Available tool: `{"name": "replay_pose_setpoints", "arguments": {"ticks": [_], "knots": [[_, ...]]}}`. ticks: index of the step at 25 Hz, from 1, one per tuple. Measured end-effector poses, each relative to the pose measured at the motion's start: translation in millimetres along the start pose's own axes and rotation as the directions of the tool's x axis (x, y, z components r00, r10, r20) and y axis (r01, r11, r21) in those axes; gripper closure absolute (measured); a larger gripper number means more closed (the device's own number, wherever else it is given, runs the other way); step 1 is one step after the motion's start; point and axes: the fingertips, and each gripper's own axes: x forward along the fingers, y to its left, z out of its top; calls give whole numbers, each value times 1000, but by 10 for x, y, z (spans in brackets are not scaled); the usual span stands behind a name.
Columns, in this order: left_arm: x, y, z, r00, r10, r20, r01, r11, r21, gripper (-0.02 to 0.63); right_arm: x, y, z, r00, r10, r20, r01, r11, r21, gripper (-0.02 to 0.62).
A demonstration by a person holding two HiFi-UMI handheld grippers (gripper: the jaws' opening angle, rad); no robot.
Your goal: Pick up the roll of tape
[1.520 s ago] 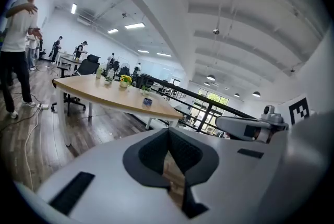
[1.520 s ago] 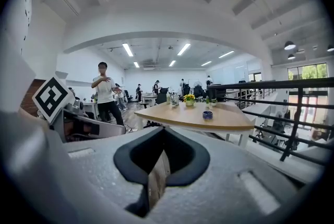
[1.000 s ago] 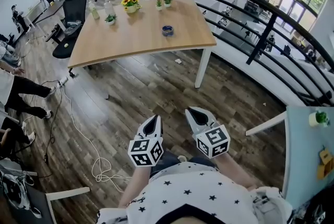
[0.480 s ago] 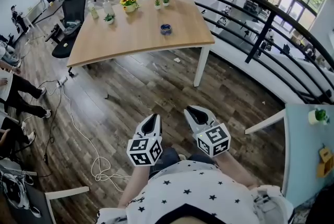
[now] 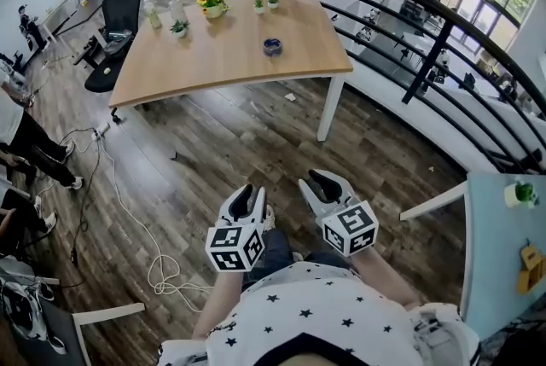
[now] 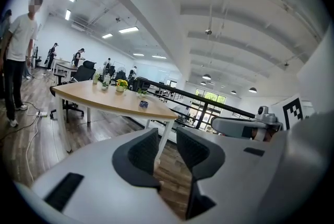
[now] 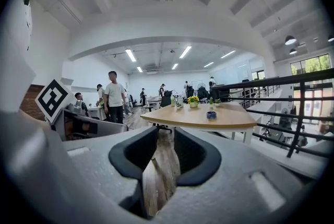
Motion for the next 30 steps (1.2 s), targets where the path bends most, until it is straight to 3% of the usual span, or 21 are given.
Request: {"name": "replay_pose_setpoints", "arguments": {"ticks": [11, 22, 30], "knots": [[416, 295, 234, 1000, 12, 17, -12, 1000, -10, 452, 492, -287, 95, 1000, 7, -14, -7, 1000, 11, 417], [1190, 730, 661, 1000, -10, 17, 10, 1000, -3, 446, 1294, -794, 335, 1000, -19, -4, 19, 999, 28, 399], [1759, 1033, 1111, 1000, -28, -1, 28, 1000, 1, 445, 1903, -1173, 742, 999, -38, 3, 38, 999, 39, 396]]}}
